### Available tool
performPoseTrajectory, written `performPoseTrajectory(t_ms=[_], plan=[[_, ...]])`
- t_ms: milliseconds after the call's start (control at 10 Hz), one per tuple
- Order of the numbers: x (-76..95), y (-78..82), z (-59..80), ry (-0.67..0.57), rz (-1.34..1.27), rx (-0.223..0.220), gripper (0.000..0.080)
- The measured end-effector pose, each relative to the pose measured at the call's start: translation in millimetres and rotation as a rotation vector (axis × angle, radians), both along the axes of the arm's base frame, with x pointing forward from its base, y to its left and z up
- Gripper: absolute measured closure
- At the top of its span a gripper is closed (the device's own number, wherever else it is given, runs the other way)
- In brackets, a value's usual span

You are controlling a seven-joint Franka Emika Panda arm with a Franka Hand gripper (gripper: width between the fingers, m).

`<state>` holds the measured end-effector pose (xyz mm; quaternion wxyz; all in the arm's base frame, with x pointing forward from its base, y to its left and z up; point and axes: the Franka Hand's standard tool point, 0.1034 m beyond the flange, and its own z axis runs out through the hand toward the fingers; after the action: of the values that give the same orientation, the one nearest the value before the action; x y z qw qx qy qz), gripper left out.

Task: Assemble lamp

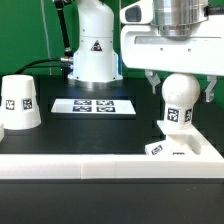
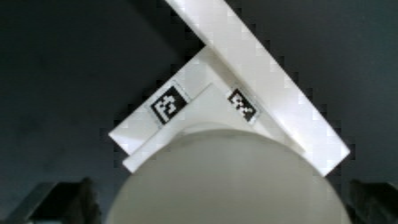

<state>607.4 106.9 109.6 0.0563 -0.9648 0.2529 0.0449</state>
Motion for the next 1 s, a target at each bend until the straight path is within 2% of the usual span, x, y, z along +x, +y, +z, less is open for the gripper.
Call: performPoseTrajectory(t_ms=[300, 1000], plan=[[3.4, -1.7, 0.8, -0.067, 0.397, 0.002, 0.0101], [3.9, -5.5, 0.2, -0.118, 0.817, 0.021, 0.0101]])
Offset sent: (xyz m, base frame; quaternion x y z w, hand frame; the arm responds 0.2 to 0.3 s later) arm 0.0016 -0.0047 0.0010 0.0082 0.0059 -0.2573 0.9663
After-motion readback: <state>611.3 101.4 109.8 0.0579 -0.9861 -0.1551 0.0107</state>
